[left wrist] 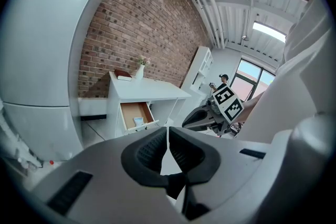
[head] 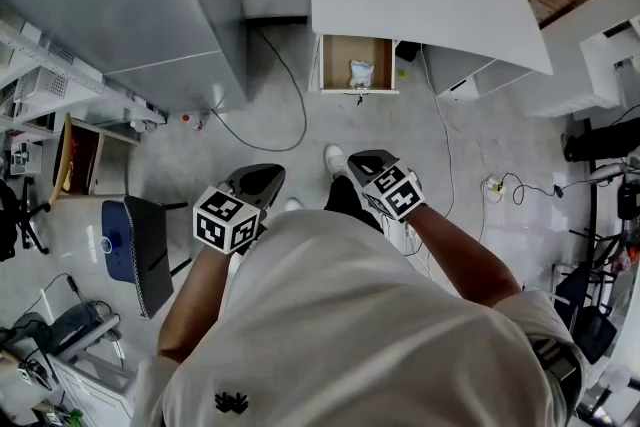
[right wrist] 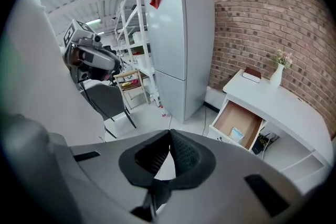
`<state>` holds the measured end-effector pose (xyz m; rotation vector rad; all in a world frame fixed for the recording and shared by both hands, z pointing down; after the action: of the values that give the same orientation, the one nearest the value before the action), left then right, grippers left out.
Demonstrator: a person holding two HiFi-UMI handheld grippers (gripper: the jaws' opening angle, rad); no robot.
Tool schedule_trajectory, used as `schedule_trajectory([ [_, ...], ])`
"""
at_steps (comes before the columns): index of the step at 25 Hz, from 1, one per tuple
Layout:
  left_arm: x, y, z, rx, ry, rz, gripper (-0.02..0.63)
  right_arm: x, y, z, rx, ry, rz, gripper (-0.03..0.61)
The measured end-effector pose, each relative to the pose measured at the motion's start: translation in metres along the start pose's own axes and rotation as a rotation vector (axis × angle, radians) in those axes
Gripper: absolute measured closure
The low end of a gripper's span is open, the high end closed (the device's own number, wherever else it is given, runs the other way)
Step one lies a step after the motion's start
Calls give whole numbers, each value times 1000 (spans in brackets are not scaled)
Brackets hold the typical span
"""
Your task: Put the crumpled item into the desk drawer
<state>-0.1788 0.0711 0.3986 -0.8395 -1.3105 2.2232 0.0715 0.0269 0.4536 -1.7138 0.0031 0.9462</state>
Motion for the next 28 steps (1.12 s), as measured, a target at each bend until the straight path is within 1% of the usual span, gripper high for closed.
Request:
schedule_trajectory([
  [4,6,-2,-3,-3,3,-11,581,4,2,11,16,12,-1,549],
  [9,12,-5,-2,-7,13,-15,581,4,8,19,11,24,-33,549],
  [19,15,-10,0,4,28,-12,581,1,14,25,8,47,-42,549],
  [28,8,-11,0,4,17,3,581,3,15,22,13,41,-47,549],
])
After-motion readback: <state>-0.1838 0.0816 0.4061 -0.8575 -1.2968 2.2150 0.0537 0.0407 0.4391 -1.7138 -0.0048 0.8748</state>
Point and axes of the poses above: the fingertips, and each gripper's own axes: x backward along the fingers, z to its left, y out of its top, the point moved 9 cm from there along x, backward along the fingers, and after that the axes turned 13 degrees about -z, right-handed, at the moved point
